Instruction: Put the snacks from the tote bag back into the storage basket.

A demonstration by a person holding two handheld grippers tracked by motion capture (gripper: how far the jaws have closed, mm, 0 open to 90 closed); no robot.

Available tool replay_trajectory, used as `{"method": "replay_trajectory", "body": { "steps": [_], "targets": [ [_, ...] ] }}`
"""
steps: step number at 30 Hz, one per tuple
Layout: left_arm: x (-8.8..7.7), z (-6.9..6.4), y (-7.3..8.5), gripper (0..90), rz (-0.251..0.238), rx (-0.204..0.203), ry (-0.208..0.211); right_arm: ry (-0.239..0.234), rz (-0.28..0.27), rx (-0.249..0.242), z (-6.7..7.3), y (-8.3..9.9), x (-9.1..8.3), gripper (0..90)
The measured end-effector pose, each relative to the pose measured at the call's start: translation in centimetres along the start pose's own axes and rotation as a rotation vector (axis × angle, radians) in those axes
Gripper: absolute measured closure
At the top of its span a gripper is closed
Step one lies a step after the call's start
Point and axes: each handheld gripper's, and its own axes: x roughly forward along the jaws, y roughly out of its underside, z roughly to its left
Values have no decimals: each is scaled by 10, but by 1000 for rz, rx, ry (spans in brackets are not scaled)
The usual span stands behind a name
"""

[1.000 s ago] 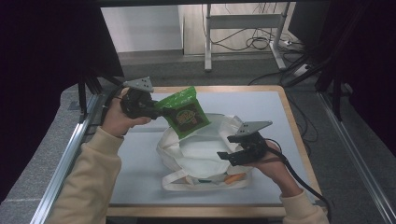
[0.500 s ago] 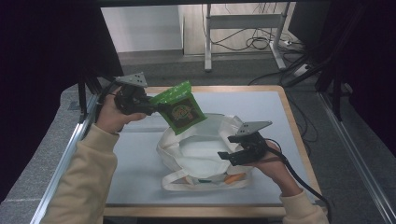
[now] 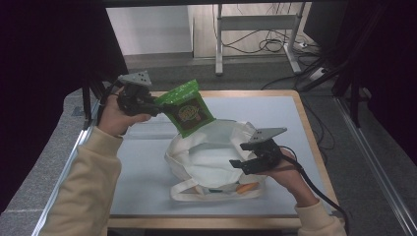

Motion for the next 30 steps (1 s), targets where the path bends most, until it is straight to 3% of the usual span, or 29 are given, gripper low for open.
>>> {"method": "replay_trajectory", "body": {
  "steps": [20, 30],
  "targets": [
    [-8, 21, -4, 760, -28, -38, -30, -4, 7, 5, 0, 1, 2, 293],
    [-8, 39, -5, 760, -9, -69, -57, -10, 9, 4, -1, 0, 2, 293]
  ]
}}
